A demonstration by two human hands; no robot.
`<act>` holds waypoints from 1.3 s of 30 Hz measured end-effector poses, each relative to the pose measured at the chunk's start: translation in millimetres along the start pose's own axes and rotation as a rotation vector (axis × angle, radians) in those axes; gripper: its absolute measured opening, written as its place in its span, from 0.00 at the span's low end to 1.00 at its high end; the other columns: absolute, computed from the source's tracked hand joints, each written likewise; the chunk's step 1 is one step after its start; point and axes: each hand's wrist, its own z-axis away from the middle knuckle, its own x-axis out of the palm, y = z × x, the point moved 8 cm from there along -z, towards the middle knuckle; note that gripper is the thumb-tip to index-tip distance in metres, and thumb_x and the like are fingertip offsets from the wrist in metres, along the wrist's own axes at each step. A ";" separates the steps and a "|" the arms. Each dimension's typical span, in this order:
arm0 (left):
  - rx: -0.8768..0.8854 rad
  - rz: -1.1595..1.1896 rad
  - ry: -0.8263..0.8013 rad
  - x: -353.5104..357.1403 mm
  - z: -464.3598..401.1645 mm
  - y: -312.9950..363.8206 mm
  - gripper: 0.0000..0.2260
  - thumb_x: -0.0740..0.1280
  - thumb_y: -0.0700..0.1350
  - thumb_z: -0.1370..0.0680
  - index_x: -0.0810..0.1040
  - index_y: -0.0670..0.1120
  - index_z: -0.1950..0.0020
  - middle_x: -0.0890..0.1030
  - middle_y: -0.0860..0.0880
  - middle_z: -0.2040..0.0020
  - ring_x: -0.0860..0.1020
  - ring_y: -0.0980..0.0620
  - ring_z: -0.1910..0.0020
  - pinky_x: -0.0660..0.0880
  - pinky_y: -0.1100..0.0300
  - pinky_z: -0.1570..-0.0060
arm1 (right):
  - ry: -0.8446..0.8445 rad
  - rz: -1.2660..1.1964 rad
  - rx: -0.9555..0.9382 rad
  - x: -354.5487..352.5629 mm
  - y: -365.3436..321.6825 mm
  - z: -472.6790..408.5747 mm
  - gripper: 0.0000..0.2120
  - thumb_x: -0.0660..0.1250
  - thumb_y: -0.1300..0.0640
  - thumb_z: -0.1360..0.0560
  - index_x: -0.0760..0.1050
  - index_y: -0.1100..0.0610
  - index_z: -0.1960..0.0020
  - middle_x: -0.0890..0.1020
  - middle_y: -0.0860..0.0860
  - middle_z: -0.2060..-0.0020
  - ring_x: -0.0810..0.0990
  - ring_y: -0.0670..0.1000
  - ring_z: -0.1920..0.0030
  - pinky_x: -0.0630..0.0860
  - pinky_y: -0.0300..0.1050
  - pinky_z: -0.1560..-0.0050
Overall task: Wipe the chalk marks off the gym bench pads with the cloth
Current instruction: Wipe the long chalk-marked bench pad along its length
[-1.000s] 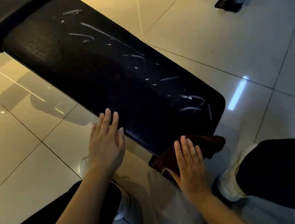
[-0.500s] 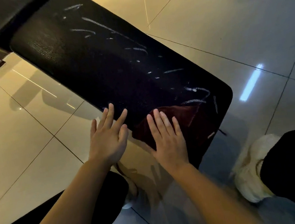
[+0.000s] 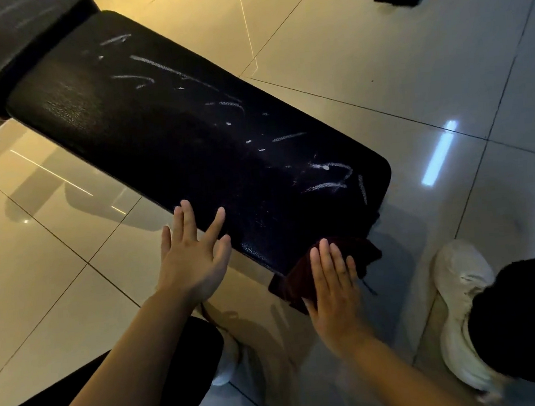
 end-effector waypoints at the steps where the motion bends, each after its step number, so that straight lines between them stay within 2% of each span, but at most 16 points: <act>1: 0.005 -0.005 0.005 1.3 0.0 0.4 0.27 0.33 0.65 0.26 0.38 0.63 0.26 0.30 0.46 0.25 0.28 0.50 0.27 0.31 0.53 0.29 | -0.019 0.007 -0.012 0.5 -7.4 -7.1 0.45 0.72 0.50 0.31 0.53 0.64 0.23 0.55 0.60 0.23 0.52 0.59 0.23 0.48 0.56 0.24; 4: -0.029 0.005 0.000 3.5 -2.4 -0.5 0.27 0.32 0.66 0.27 0.36 0.63 0.28 0.30 0.47 0.25 0.27 0.51 0.27 0.30 0.54 0.29 | -0.105 0.006 -0.139 1.3 -44.4 -53.9 0.38 0.53 0.42 0.23 0.51 0.64 0.22 0.54 0.61 0.22 0.52 0.59 0.22 0.49 0.55 0.24; 6: -0.058 0.013 -0.006 1.7 -4.4 -1.3 0.26 0.35 0.63 0.26 0.36 0.61 0.28 0.32 0.47 0.24 0.28 0.53 0.28 0.31 0.54 0.29 | -0.130 0.057 -0.259 4.7 -68.5 -90.6 0.37 0.48 0.40 0.22 0.48 0.63 0.22 0.52 0.60 0.22 0.50 0.58 0.22 0.49 0.55 0.22; 9: -0.068 0.023 -0.033 -0.9 -2.5 -1.2 0.27 0.35 0.63 0.26 0.36 0.60 0.28 0.33 0.48 0.23 0.28 0.55 0.29 0.32 0.54 0.28 | -0.163 0.080 -0.309 10.6 -79.5 -110.7 0.39 0.48 0.37 0.23 0.46 0.61 0.22 0.50 0.59 0.22 0.48 0.56 0.22 0.46 0.54 0.22; 12: -0.071 0.041 -0.021 -6.1 -0.9 1.2 0.31 0.33 0.64 0.27 0.39 0.59 0.24 0.34 0.47 0.23 0.29 0.55 0.28 0.32 0.54 0.28 | -0.150 0.064 -0.283 7.3 -69.8 -93.9 0.39 0.49 0.36 0.24 0.51 0.60 0.22 0.55 0.58 0.22 0.53 0.55 0.22 0.49 0.56 0.25; 15: -0.087 -0.020 -0.039 -8.0 -0.4 2.4 0.30 0.34 0.61 0.25 0.40 0.58 0.22 0.34 0.46 0.22 0.32 0.51 0.25 0.33 0.51 0.27 | -0.134 0.119 -0.316 5.7 -46.9 -61.8 0.40 0.61 0.39 0.25 0.53 0.60 0.22 0.57 0.58 0.23 0.57 0.56 0.23 0.53 0.57 0.26; 18: -0.097 -0.032 -0.010 -6.5 1.8 7.4 0.30 0.34 0.60 0.25 0.40 0.57 0.22 0.35 0.45 0.22 0.34 0.48 0.24 0.34 0.50 0.27 | -0.099 0.102 -0.230 1.5 -15.5 -30.3 0.43 0.66 0.41 0.30 0.56 0.60 0.23 0.62 0.60 0.24 0.60 0.58 0.25 0.55 0.58 0.27; 21: -0.056 -0.023 0.060 -0.7 7.8 16.3 0.30 0.36 0.61 0.23 0.44 0.56 0.21 0.39 0.47 0.21 0.38 0.48 0.22 0.36 0.48 0.26 | -0.097 0.026 -0.120 -0.1 6.8 -11.1 0.42 0.66 0.41 0.29 0.56 0.60 0.23 0.63 0.60 0.25 0.58 0.57 0.25 0.51 0.55 0.25; 24: 0.038 -0.061 0.084 3.9 19.4 30.9 0.32 0.35 0.62 0.24 0.50 0.55 0.21 0.46 0.49 0.20 0.45 0.50 0.22 0.39 0.46 0.26 | -0.128 -0.002 -0.133 -1.4 13.8 -6.2 0.36 0.57 0.42 0.24 0.56 0.60 0.23 0.60 0.58 0.24 0.51 0.53 0.22 0.46 0.51 0.24; 25: 0.054 -0.072 0.093 4.1 23.5 33.6 0.33 0.35 0.62 0.24 0.54 0.54 0.21 0.50 0.49 0.20 0.49 0.49 0.22 0.42 0.45 0.26 | -0.144 0.001 -0.133 -1.4 14.3 -5.1 0.35 0.55 0.42 0.24 0.55 0.60 0.23 0.59 0.58 0.24 0.49 0.53 0.22 0.45 0.50 0.24; 27: 0.048 -0.052 0.139 0.1 31.6 32.7 0.30 0.41 0.60 0.23 0.63 0.52 0.24 0.62 0.47 0.23 0.62 0.46 0.25 0.53 0.44 0.28 | -0.153 0.017 -0.129 -2.2 12.3 -3.9 0.36 0.57 0.43 0.24 0.55 0.60 0.23 0.59 0.58 0.24 0.52 0.55 0.23 0.45 0.52 0.24; 29: 0.021 -0.005 0.187 -4.2 38.7 24.7 0.26 0.46 0.57 0.22 0.71 0.49 0.30 0.71 0.47 0.29 0.71 0.45 0.33 0.62 0.45 0.32 | -0.134 0.041 -0.138 -2.2 4.6 -6.1 0.40 0.66 0.44 0.27 0.54 0.61 0.23 0.59 0.59 0.25 0.56 0.57 0.24 0.46 0.54 0.25; 32: -0.043 0.064 0.254 -8.4 46.3 4.7 0.21 0.52 0.53 0.22 0.77 0.48 0.36 0.76 0.48 0.36 0.75 0.45 0.38 0.67 0.46 0.38 | -0.146 0.058 -0.198 1.2 -26.8 -23.4 0.45 0.73 0.46 0.30 0.53 0.62 0.23 0.58 0.60 0.24 0.57 0.59 0.24 0.50 0.56 0.24; 34: -0.110 0.123 0.301 -13.4 47.4 -11.3 0.18 0.55 0.51 0.22 0.79 0.47 0.39 0.77 0.47 0.38 0.75 0.45 0.39 0.68 0.46 0.40 | -0.143 0.052 -0.251 6.2 -58.5 -49.1 0.45 0.73 0.47 0.29 0.53 0.63 0.23 0.59 0.60 0.24 0.58 0.59 0.24 0.52 0.55 0.24; 36: -0.145 0.161 0.363 -22.2 44.1 -25.8 0.18 0.55 0.51 0.22 0.79 0.47 0.40 0.78 0.47 0.40 0.76 0.45 0.40 0.70 0.47 0.41 | -0.137 0.032 -0.281 11.0 -92.1 -85.0 0.46 0.72 0.46 0.29 0.52 0.63 0.23 0.59 0.60 0.24 0.58 0.58 0.24 0.50 0.54 0.24; 39: -0.169 0.253 0.473 -47.9 31.7 -48.4 0.17 0.57 0.49 0.21 0.78 0.46 0.39 0.79 0.47 0.40 0.76 0.45 0.41 0.71 0.47 0.43 | -0.183 0.057 -0.306 18.5 -137.6 -144.0 0.49 0.65 0.39 0.25 0.38 0.60 0.22 0.47 0.58 0.21 0.47 0.56 0.22 0.42 0.52 0.22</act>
